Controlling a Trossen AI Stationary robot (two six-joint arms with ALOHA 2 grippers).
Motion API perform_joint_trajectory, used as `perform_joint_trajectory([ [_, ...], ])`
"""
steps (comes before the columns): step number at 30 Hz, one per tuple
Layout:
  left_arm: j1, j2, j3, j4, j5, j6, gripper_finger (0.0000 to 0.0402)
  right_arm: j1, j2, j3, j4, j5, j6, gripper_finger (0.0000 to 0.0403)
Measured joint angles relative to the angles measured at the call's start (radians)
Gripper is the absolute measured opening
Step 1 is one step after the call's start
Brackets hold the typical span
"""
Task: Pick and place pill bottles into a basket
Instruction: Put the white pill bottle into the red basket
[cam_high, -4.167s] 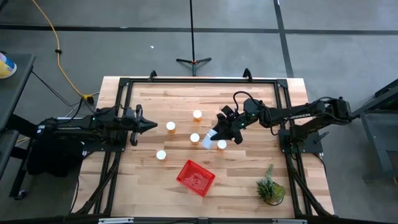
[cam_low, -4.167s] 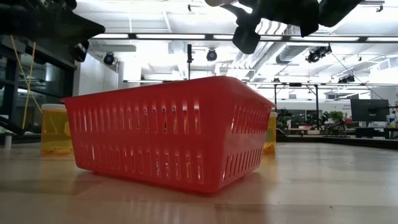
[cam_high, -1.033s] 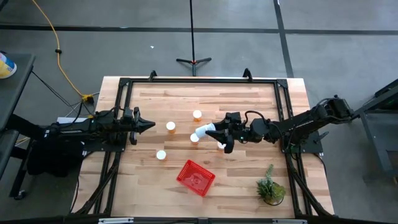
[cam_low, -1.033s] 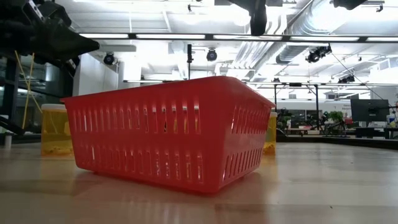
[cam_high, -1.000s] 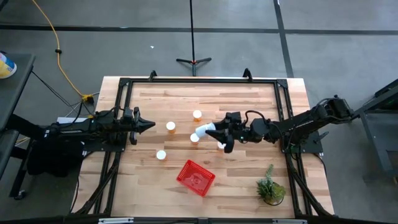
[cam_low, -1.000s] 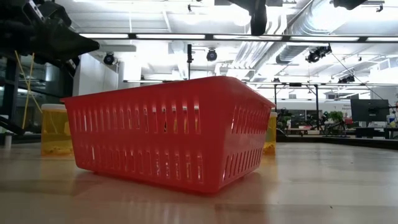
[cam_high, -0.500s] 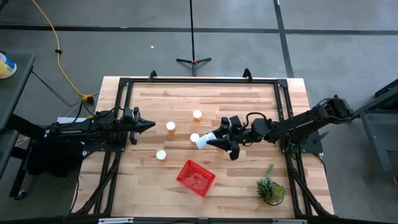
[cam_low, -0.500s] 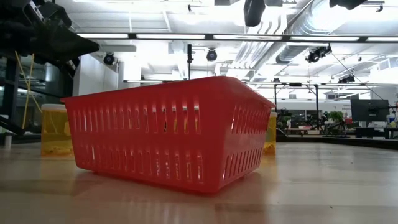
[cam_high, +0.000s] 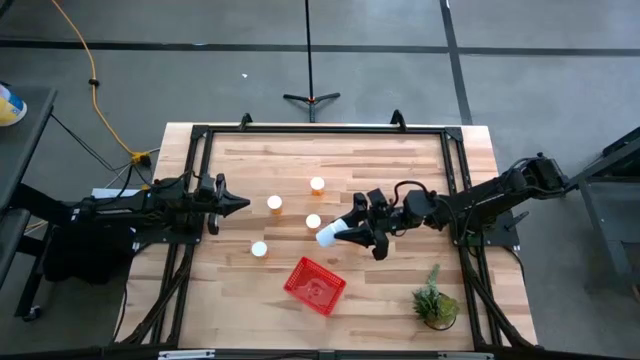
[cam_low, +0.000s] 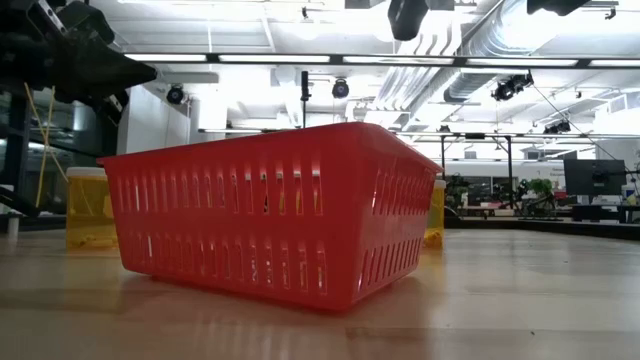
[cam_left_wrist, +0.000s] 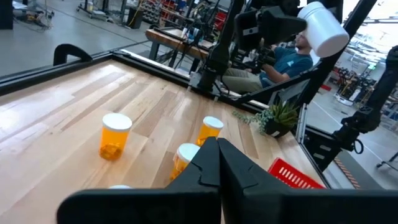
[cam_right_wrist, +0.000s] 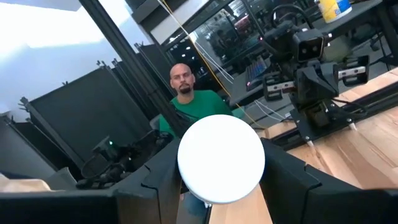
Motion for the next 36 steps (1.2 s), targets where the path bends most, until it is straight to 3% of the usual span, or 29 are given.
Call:
perform_joint_trajectory([
  [18, 0.000, 0.000, 0.000, -0.051, -0.032, -0.052, 0.0027, 0.005, 0.000, 0.000, -0.039, 0.039, 0.079, 0.0169],
  [36, 0.000, 0.000, 0.000, -0.051, -0.031, -0.052, 0.0023, 0.115, 0.000, 0.000, -0.065, 0.436, -0.018, 0.0169],
])
